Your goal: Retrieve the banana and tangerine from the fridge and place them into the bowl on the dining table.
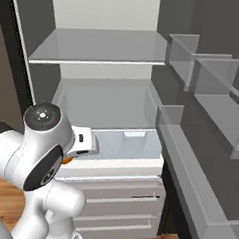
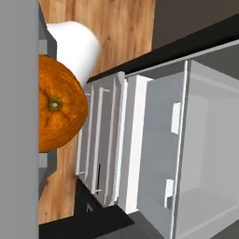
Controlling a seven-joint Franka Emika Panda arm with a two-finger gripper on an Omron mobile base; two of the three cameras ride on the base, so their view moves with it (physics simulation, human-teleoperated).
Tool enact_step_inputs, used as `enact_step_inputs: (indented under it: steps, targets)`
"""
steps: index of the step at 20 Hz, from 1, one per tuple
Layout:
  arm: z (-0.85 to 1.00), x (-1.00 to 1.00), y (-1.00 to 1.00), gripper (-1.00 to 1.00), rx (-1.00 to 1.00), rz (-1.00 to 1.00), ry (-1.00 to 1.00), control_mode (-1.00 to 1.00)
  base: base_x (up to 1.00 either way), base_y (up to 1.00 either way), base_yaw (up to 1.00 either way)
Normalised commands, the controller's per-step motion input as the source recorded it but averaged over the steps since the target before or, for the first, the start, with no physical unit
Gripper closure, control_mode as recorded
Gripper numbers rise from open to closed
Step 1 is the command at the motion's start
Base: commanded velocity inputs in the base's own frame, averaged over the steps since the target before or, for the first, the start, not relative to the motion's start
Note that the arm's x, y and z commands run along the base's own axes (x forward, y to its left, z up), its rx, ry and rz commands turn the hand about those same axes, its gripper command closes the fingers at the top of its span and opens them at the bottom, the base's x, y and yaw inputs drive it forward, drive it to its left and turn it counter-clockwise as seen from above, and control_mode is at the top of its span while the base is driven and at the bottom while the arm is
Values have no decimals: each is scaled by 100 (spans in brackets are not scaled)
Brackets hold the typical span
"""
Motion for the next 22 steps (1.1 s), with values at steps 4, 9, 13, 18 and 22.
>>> enact_step_inputs:
  steps: [4, 9, 13, 18, 22]
  targets:
    - [0, 0, 0, 100, 0, 0, 0, 100, -80, 0, -39]
    - [0, 0, 0, 100, 0, 0, 0, 100, -73, 40, -45]
    - [0, 0, 0, 100, 0, 0, 0, 100, -79, 80, -44]
    - [0, 0, 0, 100, 0, 0, 0, 100, -95, 75, -47]
    - [0, 0, 0, 100, 0, 0, 0, 100, -100, 59, -48]
